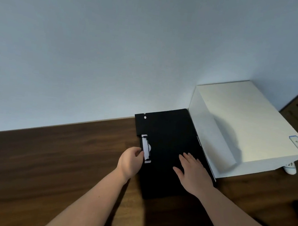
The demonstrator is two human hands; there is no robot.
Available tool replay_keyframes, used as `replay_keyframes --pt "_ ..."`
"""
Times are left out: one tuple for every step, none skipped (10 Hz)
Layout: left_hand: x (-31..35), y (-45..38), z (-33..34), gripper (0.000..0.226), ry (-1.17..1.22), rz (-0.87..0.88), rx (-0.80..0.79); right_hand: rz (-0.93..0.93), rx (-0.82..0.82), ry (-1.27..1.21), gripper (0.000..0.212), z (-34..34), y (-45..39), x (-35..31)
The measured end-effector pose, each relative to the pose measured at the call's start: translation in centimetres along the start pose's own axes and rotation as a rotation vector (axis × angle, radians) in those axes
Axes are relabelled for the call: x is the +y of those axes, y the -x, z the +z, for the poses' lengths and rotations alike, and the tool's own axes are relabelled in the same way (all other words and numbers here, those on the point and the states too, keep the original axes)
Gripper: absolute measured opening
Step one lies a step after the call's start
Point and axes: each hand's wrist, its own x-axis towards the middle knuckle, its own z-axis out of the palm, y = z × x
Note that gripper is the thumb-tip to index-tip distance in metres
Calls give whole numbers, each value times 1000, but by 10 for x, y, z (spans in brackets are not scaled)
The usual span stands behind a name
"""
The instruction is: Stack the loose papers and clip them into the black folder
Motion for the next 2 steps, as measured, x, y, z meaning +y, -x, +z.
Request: replay_keyframes --pt "12 20 -26 34 -19 18 32 -6 -12 -28 58 -23 12 -17" --pt "25 42 -56 24 -46 65 44 -5 -11 -46 52 -52 32 -32"
